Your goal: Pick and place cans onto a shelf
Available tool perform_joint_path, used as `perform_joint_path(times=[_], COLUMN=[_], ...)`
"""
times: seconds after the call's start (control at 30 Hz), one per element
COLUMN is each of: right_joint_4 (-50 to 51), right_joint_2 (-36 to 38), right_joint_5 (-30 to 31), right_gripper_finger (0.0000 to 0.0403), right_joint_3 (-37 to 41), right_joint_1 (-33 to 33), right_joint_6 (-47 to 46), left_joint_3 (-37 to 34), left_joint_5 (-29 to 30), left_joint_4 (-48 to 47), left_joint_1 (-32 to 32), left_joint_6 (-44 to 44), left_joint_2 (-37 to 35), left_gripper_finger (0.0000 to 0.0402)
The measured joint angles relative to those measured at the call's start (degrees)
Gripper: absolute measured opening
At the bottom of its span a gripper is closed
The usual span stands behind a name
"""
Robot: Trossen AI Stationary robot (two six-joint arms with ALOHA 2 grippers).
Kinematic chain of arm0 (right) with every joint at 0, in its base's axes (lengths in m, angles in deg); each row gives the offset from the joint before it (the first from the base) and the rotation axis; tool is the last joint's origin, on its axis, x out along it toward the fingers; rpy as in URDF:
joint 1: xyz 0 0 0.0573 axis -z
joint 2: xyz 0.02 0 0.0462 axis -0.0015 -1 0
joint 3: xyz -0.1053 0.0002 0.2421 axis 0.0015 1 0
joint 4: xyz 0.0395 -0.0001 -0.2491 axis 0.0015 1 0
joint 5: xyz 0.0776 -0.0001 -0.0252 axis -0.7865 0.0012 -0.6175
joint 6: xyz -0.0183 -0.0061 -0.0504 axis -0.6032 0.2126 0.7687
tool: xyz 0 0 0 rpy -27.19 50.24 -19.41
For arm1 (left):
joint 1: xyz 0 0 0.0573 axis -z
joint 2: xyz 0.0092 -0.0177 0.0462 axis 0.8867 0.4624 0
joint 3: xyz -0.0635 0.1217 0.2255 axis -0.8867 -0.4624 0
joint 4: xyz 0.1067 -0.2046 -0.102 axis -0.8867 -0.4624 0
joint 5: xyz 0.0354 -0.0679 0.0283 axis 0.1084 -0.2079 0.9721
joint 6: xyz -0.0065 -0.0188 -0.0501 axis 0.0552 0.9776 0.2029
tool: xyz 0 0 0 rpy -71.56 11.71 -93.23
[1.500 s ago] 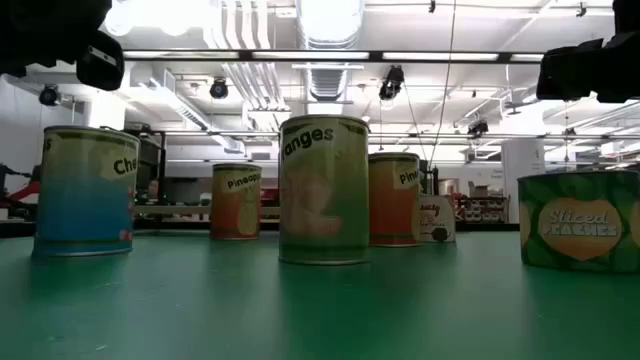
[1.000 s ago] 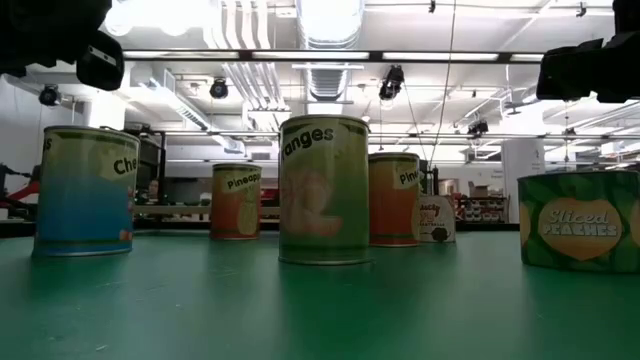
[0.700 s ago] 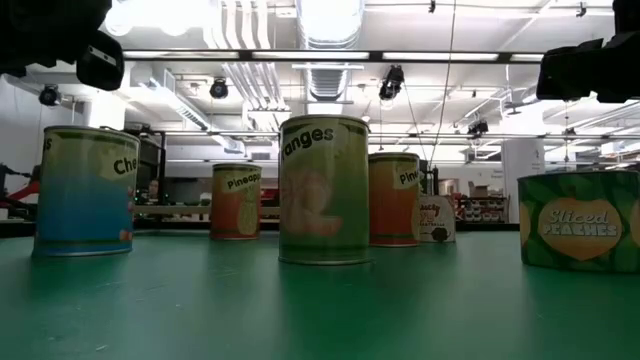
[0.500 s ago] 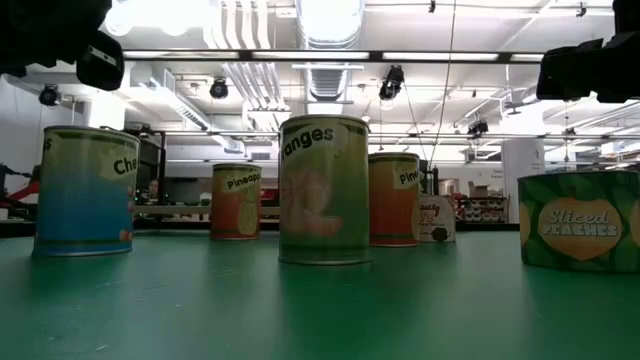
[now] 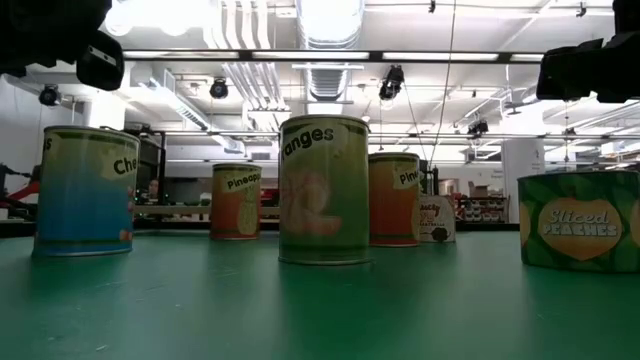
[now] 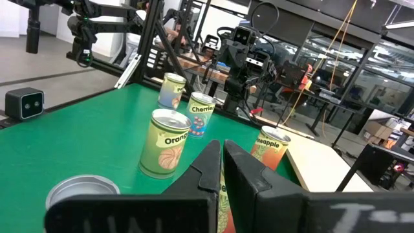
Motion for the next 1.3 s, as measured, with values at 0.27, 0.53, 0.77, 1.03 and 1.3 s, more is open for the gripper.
perform_joint_path(times=[0.27, 0.53, 0.77, 1.03, 1.3], right_joint_4=[0.0, 0.0, -0.7, -7.3, -16.8], right_joint_2=[0.0, 0.0, 0.0, 0.0, 0.0], right_joint_5=[0.0, 0.0, 0.0, 0.1, 0.0], right_gripper_finger=[0.0009, 0.0009, 0.0009, 0.0009, 0.0009], right_joint_3=[0.0, 0.0, 0.0, 0.0, 0.0], right_joint_1=[0.0, 0.0, 0.0, 0.0, 0.0], right_joint_6=[0.0, 0.0, 0.5, -26.2, -26.7], left_joint_3=[0.0, 0.0, 0.0, 0.0, 0.0], left_joint_5=[0.0, 0.0, 0.0, 0.0, 0.0], left_joint_4=[0.0, 0.0, 0.0, 7.2, 18.8], left_joint_1=[0.0, 0.0, 0.0, 0.0, 0.0], left_joint_6=[0.0, 0.0, 0.0, 4.8, -3.4], left_joint_2=[0.0, 0.0, 0.0, 0.2, 0.5], left_gripper_finger=[0.0000, 0.0000, 0.0000, 0.0000, 0.0000])
